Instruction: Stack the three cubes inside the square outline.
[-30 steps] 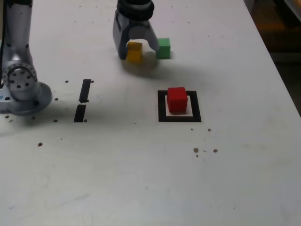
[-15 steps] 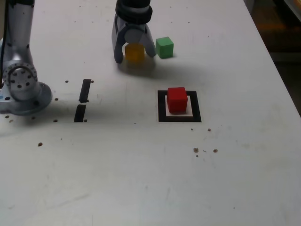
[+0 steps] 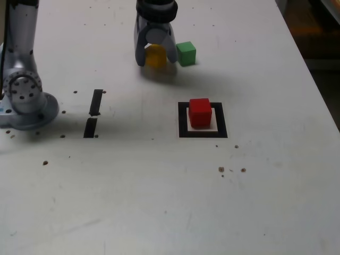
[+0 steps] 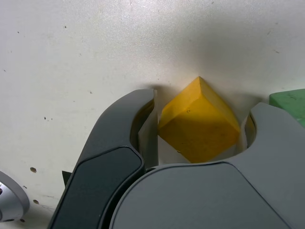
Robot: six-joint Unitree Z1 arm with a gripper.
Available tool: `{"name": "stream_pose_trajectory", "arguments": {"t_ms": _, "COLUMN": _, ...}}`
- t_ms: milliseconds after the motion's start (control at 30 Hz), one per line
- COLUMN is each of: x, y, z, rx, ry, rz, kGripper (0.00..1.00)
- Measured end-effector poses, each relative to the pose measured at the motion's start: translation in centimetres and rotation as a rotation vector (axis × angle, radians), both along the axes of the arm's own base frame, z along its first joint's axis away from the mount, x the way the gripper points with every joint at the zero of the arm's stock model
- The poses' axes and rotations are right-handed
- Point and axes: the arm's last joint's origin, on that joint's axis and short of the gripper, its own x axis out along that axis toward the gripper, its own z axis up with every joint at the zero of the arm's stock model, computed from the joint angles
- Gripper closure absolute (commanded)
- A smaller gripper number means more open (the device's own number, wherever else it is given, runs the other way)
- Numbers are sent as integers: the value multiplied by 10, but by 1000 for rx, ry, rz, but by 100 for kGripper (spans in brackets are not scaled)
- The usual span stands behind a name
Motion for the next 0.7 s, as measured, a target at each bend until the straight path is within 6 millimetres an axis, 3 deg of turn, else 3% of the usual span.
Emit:
{"name": "stream_pose_trajectory", "arguments": {"t_ms": 267, "x": -7, "y": -6, "z": 11, "rx": -5, "ry": -7, "rz": 2, "kGripper": 67}}
{"name": "stream_pose_trajectory", "arguments": {"t_ms": 467, "x": -24, "y": -24, "z": 63, "rx": 32, "ry": -58, "rz": -8, "kGripper": 67}}
{"name": "stream_pose_trajectory", "arguments": {"t_ms": 600, "x": -26, "y": -37, "z": 82, "rx": 37, "ry": -53, "rz": -31, "kGripper": 67}}
{"name": "stream_pose_trajectory", "arguments": {"t_ms": 700, "x": -26, "y": -57, "z": 106, "rx": 49, "ry": -86, "rz": -84, "kGripper": 67}}
